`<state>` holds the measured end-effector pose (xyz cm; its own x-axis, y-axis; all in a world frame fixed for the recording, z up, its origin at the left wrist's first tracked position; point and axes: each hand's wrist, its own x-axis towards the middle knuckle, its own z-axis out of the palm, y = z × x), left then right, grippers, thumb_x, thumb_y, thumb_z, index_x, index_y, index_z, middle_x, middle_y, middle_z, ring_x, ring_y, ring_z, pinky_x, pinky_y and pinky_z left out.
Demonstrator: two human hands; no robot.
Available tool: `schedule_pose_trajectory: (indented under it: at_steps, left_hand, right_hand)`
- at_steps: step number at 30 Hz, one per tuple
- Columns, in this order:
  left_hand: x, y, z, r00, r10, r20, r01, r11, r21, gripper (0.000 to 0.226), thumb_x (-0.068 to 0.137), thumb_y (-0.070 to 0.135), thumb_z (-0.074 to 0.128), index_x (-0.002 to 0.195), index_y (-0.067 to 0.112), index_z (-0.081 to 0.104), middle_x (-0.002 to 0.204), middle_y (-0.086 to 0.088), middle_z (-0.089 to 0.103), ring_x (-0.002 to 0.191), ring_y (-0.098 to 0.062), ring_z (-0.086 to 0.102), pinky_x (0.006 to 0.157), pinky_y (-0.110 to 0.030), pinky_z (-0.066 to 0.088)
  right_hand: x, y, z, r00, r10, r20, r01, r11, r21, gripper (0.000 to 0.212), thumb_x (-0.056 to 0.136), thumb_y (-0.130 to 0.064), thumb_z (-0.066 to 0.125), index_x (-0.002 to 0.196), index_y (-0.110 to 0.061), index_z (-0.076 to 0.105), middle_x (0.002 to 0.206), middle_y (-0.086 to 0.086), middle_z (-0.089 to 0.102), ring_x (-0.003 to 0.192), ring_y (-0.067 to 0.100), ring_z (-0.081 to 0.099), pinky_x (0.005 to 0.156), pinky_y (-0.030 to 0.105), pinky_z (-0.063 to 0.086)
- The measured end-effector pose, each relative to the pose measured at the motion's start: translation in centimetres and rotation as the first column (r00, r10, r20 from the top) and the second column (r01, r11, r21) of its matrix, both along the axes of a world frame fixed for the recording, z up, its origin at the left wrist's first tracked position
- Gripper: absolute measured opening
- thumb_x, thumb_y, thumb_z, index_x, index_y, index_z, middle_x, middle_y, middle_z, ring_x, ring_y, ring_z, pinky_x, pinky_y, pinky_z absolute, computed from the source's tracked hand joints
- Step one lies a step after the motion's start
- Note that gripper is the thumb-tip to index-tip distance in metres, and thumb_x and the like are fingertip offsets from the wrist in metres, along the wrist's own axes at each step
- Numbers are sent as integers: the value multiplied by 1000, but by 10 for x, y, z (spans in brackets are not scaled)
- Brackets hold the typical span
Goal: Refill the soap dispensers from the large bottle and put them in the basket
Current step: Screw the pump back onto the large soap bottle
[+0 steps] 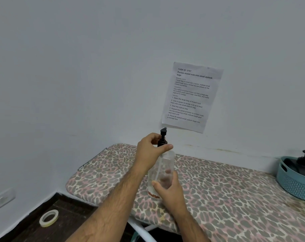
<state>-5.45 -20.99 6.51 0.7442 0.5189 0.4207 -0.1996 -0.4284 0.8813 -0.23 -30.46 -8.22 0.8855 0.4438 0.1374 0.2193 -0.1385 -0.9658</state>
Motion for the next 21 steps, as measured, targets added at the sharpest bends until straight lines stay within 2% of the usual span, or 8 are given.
schedule_pose_trajectory:
  at_steps: [3,6,9,11,14,16,18,21]
  left_hand:
    - [-5,4,0,998,-63,4,63,996,-70,39,79,22,83,112,26,62,92,5,77,93,-10,72,93,-35,49]
    - [-13,3,1,987,-162,-4,160,982,-102,28,92,16,69,116,27,61,102,7,77,97,-6,72,88,-21,48]
    - [-12,3,2,982,-185,-33,183,981,-62,23,99,13,56,113,31,63,109,12,73,103,4,66,85,-9,46]
    - [-8,2,1,988,-151,-40,151,988,-16,15,96,24,62,109,31,66,110,12,71,103,3,65,90,-14,44]
    - [-3,-2,0,999,-32,3,32,999,18,40,80,36,80,116,29,65,96,14,67,98,3,62,86,-15,44]
    - [-1,-2,1,999,-2,47,4,999,-43,50,72,32,87,117,30,64,84,11,67,92,0,66,86,-24,51]
    - [-1,0,1,998,8,55,-4,997,-73,52,69,27,89,115,29,63,81,7,72,90,-4,70,87,-32,54]
    - [-3,2,3,998,-23,66,29,995,-98,50,72,16,87,116,20,63,82,2,76,83,-11,73,82,-27,56]
  right_hand:
    - [1,0,-2,1000,-4,5,4,1000,8,107,51,-82,73,140,-36,35,128,-12,63,115,8,63,96,43,54]
    - [0,-1,-2,1000,4,20,-4,1000,-9,98,58,-73,77,139,-35,37,125,-12,64,113,7,63,95,42,55]
    - [-1,-1,0,1000,0,16,0,1000,-5,91,63,-65,77,139,-34,37,123,-13,65,110,6,64,94,41,56]
    - [-1,-1,0,1000,-3,9,3,1000,-10,91,63,-64,77,139,-34,37,123,-13,65,110,6,64,93,40,56]
    - [-1,-1,0,1000,-9,4,9,1000,-18,91,62,-68,77,138,-37,37,125,-13,64,113,7,63,95,42,55]
    - [0,0,-1,1000,-10,-1,10,1000,-19,91,62,-68,77,138,-38,37,125,-13,64,113,7,63,95,42,55]
    - [0,0,-2,1000,-5,-2,5,1000,-15,92,61,-68,78,138,-37,37,126,-12,64,114,8,63,94,43,55]
    - [-1,-1,-2,1000,-4,1,4,1000,-13,94,61,-68,78,139,-36,37,127,-10,63,114,9,63,90,40,58]
